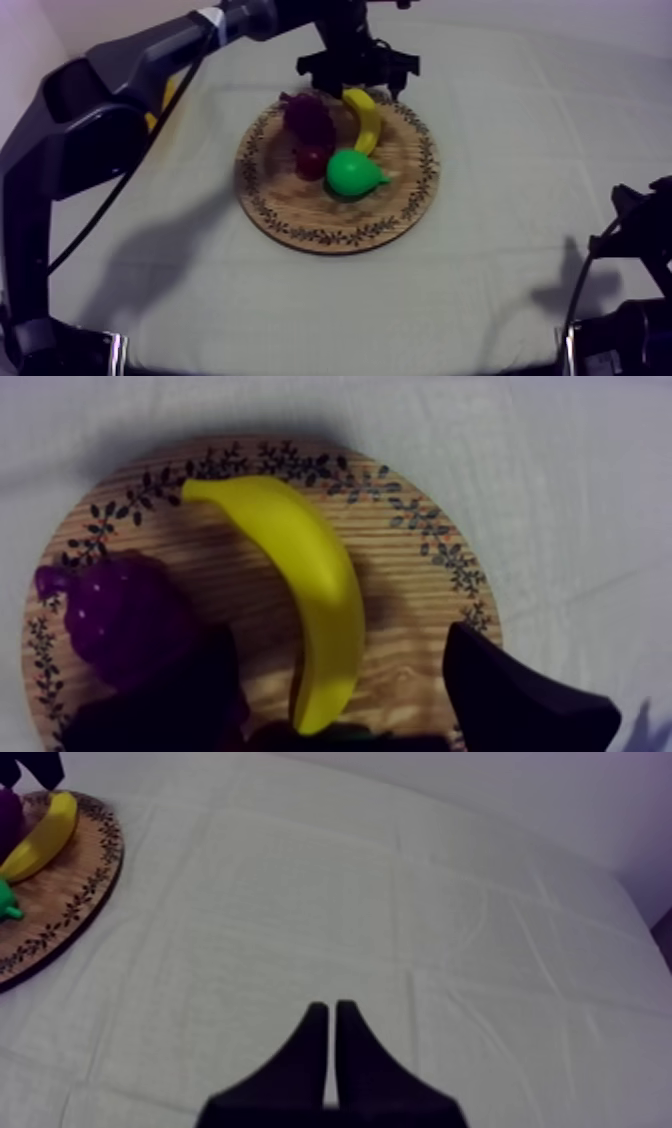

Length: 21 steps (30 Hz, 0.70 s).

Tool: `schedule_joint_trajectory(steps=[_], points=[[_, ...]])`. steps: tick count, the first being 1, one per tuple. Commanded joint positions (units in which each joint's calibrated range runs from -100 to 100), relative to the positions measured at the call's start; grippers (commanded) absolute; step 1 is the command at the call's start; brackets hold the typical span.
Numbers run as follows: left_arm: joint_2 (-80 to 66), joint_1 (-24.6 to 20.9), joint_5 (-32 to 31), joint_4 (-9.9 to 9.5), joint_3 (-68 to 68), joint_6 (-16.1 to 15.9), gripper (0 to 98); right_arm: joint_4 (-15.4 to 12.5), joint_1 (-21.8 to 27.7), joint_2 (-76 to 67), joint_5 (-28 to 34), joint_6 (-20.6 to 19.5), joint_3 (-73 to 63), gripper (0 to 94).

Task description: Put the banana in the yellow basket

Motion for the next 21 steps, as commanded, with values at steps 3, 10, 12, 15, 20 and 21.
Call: schedule_joint_trajectory(steps=[3, 10, 12, 15, 20, 21], points=[[4.4, -0.1, 1.8, 0.63, -5.0, 0.1, 74.2, 0.0, 0.0, 0.0, 0.0, 0.0, 0.0, 0.6], [9.4, -0.3, 3.9, 2.49, -9.0, 0.6, 72.7, 0.0, 0.0, 0.0, 0.0, 0.0, 0.0, 0.6], [10.5, -0.3, 4.5, 2.78, -9.9, 0.8, 71.6, 0.0, 0.0, 0.0, 0.0, 0.0, 0.0, 0.6], [11.7, -0.3, 4.9, 3.34, -10.6, 1.0, 69.2, 0.0, 0.0, 0.0, 0.0, 0.0, 0.0, 0.6], [12.9, -0.3, 5.3, 4.04, -11.6, 1.4, 59.9, 0.0, 0.0, 0.0, 0.0, 0.0, 0.0, 0.6], [13.1, -0.4, 5.5, 4.09, -11.9, 1.5, 56.9, 0.0, 0.0, 0.0, 0.0, 0.0, 0.0, 0.6]])
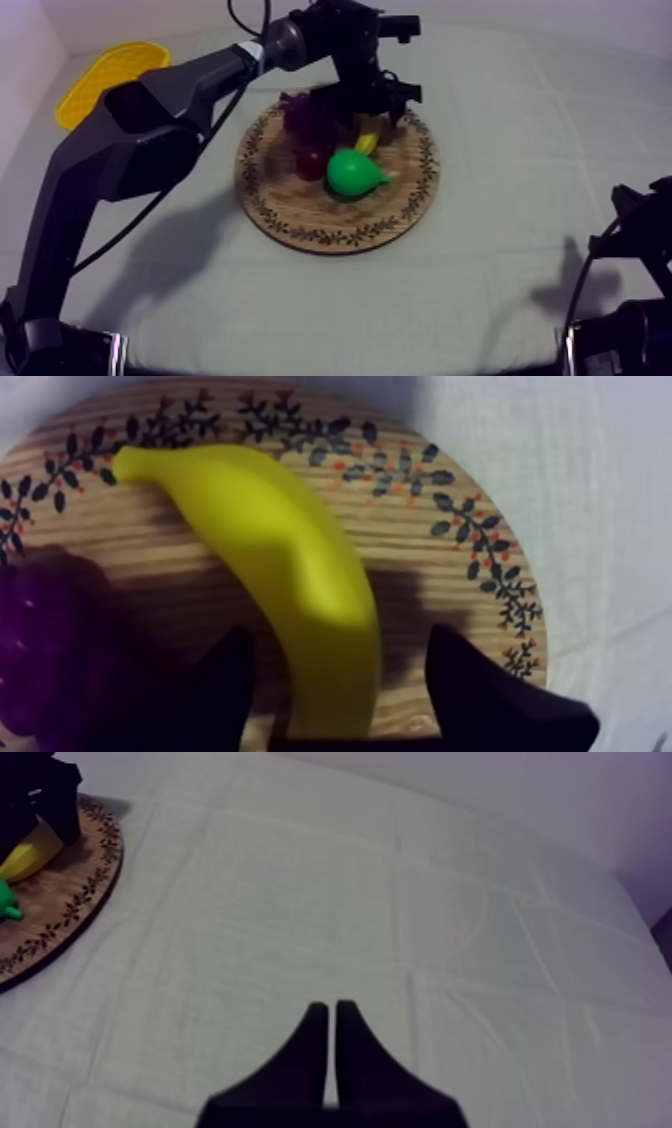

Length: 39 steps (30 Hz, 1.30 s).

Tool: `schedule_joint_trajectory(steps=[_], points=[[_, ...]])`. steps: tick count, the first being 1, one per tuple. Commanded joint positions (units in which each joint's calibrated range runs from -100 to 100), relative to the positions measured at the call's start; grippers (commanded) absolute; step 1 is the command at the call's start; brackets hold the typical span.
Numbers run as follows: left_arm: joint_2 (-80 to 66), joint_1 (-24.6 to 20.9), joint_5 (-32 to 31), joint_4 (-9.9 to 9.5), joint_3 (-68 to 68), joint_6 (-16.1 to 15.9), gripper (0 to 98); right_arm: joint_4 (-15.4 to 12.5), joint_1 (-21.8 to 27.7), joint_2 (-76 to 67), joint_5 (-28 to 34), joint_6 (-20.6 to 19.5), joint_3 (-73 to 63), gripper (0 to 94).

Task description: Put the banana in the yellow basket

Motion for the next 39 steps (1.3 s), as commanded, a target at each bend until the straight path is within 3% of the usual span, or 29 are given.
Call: schedule_joint_trajectory(steps=[1, 6, 13, 17, 23, 28, 39], points=[[0.3, 0.0, 0.4, 0.03, -0.4, 0.1, 53.6, 0.0, 0.0, 0.0, 0.0, 0.0, 0.0, 0.6], [0.8, -0.1, 1.3, 0.17, -1.3, 0.4, 35.5, 0.0, 0.0, 0.0, 0.0, 0.0, 0.0, 0.6], [0.7, -0.2, 3.9, -0.16, -4.2, 0.5, 22.0, 0.0, 0.0, 0.0, 0.0, 0.0, 0.0, 0.6], [-3.7, 0.0, 6.1, -1.71, -4.5, 1.1, 20.5, 0.0, 0.0, 0.0, 0.0, 0.0, 0.0, 0.6], [-16.3, 0.6, 7.4, -5.93, -2.3, 1.3, 20.8, 0.0, 0.0, 0.0, 0.0, 0.0, 0.0, 0.6], [-28.0, -0.3, 7.5, -8.73, 3.0, -0.3, 21.9, 0.0, 0.0, 0.0, 0.0, 0.0, 0.0, 0.6], [-47.0, -10.0, 5.2, -12.91, 24.3, -3.4, 22.4, 0.0, 0.0, 0.0, 0.0, 0.0, 0.0, 0.6]])
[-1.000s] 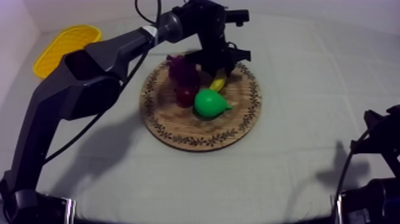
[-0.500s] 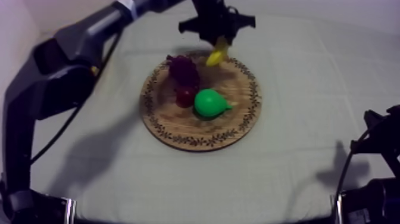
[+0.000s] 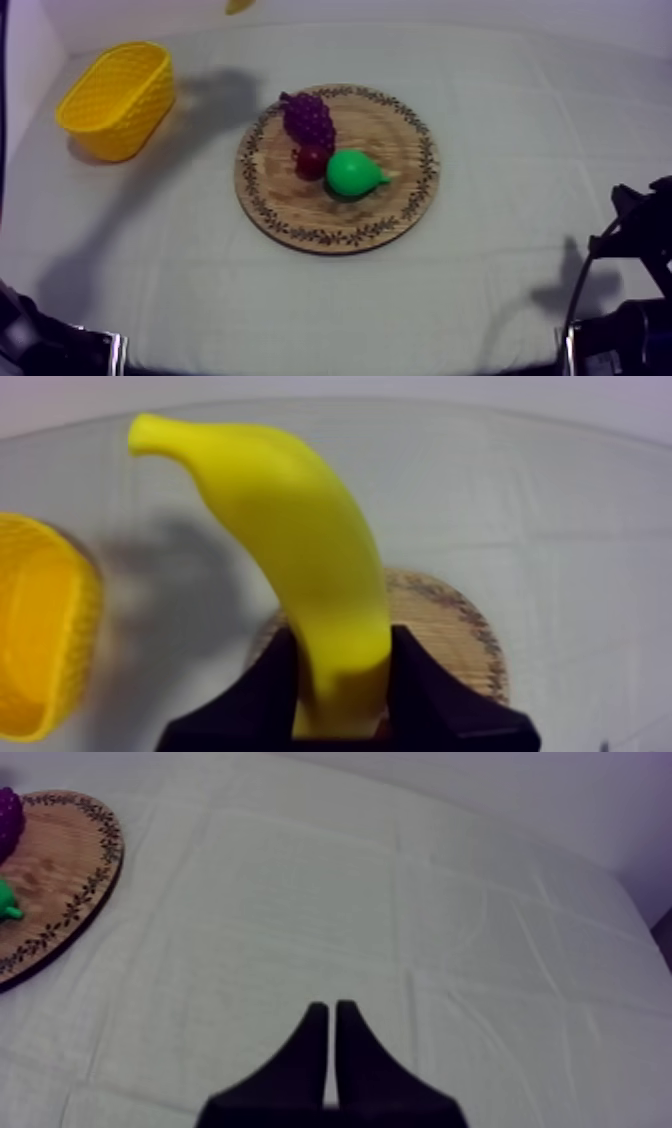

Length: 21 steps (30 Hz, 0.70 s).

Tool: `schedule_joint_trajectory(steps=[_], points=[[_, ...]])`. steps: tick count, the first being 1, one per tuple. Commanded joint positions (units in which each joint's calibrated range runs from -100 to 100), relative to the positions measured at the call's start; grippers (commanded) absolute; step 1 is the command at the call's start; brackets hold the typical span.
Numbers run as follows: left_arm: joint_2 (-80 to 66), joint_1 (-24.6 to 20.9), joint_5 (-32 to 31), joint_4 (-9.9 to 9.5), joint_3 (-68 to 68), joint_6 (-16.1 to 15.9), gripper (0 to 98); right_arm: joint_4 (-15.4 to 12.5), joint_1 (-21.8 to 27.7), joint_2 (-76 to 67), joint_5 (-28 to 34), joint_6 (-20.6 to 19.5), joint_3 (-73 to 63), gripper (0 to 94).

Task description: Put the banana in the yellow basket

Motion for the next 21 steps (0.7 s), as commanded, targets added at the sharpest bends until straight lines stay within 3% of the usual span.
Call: schedule_joint_trajectory(steps=[1, 12, 21], points=[[-4.4, -3.9, -2.1, -0.21, 7.2, -0.6, 22.6, 0.0, 0.0, 0.0, 0.0, 0.0, 0.0, 0.6], [-5.6, -17.2, -13.2, -0.69, 23.5, -4.1, 24.2, 0.0, 0.0, 0.0, 0.0, 0.0, 0.0, 0.6], [-0.6, -23.2, -19.4, -0.18, 27.9, -6.0, 24.4, 0.0, 0.0, 0.0, 0.0, 0.0, 0.0, 0.6]])
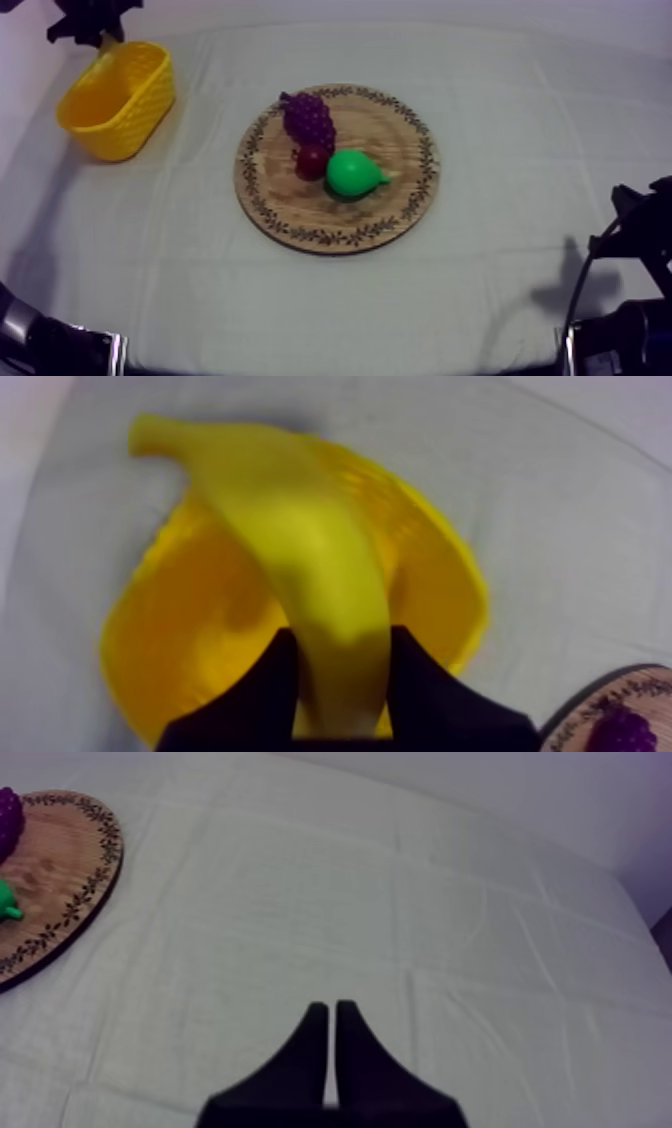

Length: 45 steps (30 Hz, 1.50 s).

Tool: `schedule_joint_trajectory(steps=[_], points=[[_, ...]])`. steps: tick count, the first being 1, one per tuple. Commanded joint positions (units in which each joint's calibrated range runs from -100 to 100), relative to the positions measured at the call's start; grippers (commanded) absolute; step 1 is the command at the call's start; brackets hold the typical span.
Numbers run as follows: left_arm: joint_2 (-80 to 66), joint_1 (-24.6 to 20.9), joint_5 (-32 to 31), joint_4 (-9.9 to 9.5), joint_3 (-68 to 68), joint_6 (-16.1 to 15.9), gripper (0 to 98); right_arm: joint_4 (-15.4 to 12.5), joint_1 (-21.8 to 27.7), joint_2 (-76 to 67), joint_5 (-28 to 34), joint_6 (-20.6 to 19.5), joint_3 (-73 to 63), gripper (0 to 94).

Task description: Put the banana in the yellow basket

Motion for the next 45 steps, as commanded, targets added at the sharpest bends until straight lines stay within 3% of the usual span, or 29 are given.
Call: schedule_joint_trajectory(steps=[1, 4, 13, 21, 27, 36, 45], points=[[0.9, -1.2, -0.6, 0.05, 0.4, -0.1, 24.6, 0.0, 0.0, 0.0, 0.0, 0.0, 0.0, 0.6], [2.0, -1.9, -1.5, 0.09, 1.3, -0.1, 27.3, 0.0, 0.0, 0.0, 0.0, 0.0, 0.0, 0.6], [1.0, -1.9, -4.8, 0.12, 5.3, -0.5, 57.4, 0.0, 0.0, 0.0, 0.0, 0.0, 0.0, 0.6], [-9.3, -0.8, -7.5, 0.79, 12.9, -0.3, 61.0, 0.0, 0.0, 0.0, 0.0, 0.0, 0.0, 0.6], [-24.6, 0.7, -11.2, 0.72, 22.4, 0.7, 54.6, 0.0, 0.0, 0.0, 0.0, 0.0, 0.0, 0.6], [-48.5, 1.6, -19.0, 0.27, 37.6, 0.4, 20.4, 0.0, 0.0, 0.0, 0.0, 0.0, 0.0, 0.6], [-68.0, 1.2, -30.7, 0.51, 58.3, -0.2, 3.0, 0.0, 0.0, 0.0, 0.0, 0.0, 0.0, 0.6]])
